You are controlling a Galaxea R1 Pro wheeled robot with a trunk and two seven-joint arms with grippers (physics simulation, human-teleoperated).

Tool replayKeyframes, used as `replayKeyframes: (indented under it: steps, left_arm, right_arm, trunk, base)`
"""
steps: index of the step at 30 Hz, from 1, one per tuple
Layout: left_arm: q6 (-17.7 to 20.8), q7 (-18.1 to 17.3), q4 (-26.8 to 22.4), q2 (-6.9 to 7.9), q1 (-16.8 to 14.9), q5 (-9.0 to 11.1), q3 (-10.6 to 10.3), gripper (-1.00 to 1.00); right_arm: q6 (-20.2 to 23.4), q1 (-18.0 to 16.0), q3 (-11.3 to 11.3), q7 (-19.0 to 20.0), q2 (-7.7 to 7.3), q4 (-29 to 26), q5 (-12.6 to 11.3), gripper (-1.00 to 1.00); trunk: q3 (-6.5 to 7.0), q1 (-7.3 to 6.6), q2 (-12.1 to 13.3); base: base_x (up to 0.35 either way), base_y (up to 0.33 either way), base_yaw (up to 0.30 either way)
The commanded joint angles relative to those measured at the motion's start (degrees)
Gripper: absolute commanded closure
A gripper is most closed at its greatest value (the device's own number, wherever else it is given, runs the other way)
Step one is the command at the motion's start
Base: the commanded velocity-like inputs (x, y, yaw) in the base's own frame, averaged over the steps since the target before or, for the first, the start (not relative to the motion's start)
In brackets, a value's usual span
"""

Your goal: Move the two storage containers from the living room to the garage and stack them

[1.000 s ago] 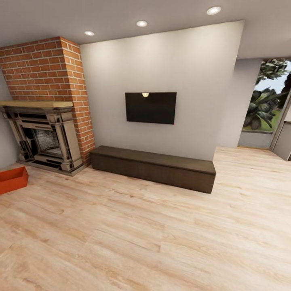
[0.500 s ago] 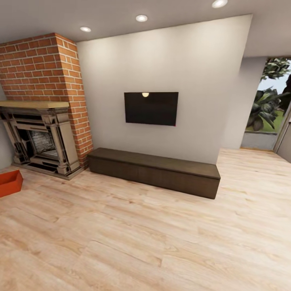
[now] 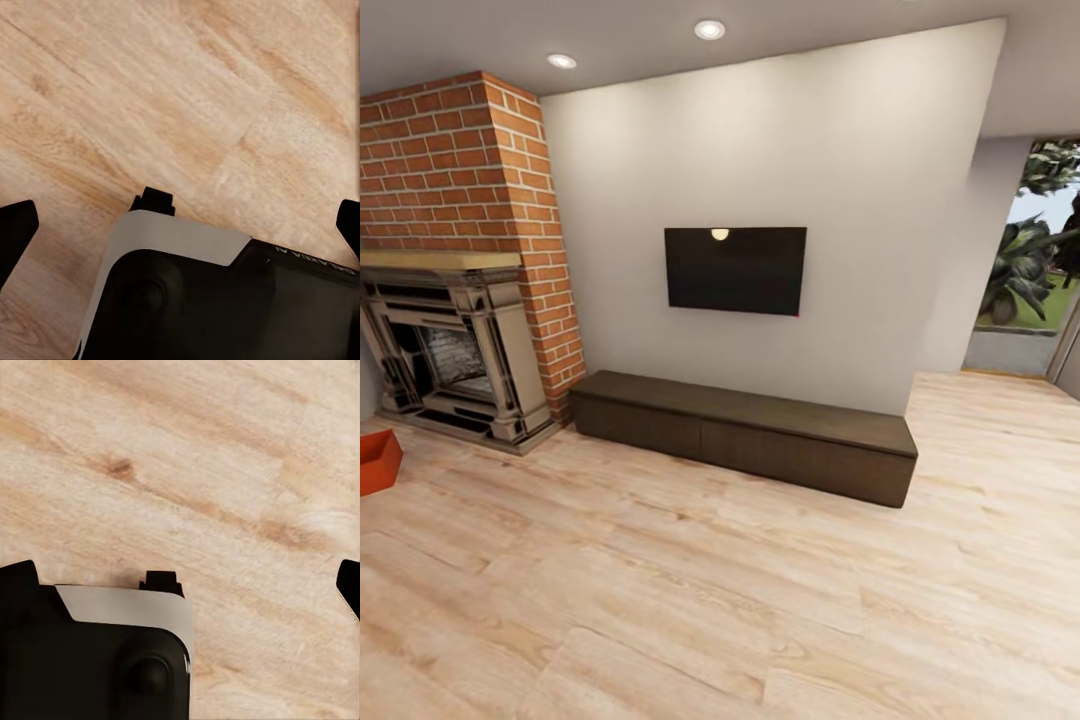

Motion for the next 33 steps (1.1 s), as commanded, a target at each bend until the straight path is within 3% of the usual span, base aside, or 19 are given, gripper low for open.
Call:
replayKeyframes:
  steps: [1,13,33]
  left_arm:
    - [-0.1,0.1,0.0,0.0,0.0,0.4,-0.3,-1.0]
    - [-0.2,0.1,0.0,0.05,0.0,0.4,-0.3,-1.0]
    - [-0.2,0.1,0.0,0.08,0.0,0.5,-0.3,-1.0]
  right_arm:
    - [-0.2,-0.1,0.4,0.0,0.03,0.1,-0.3,-1.0]
    - [-0.2,-0.1,0.4,0.0,0.03,0.1,-0.3,-1.0]
    - [-0.1,-0.1,0.2,0.1,0.34,0.1,-0.6,-1.0]
  trunk:
    - [-0.07,0.03,0.0]
    - [-0.07,0.03,0.0]
    - [-0.07,0.03,0.0]
  base:
    - [0.321,0.0,0.0]
    - [0.261,0.0,0.0]
    - [0.007,0.0,0.0]
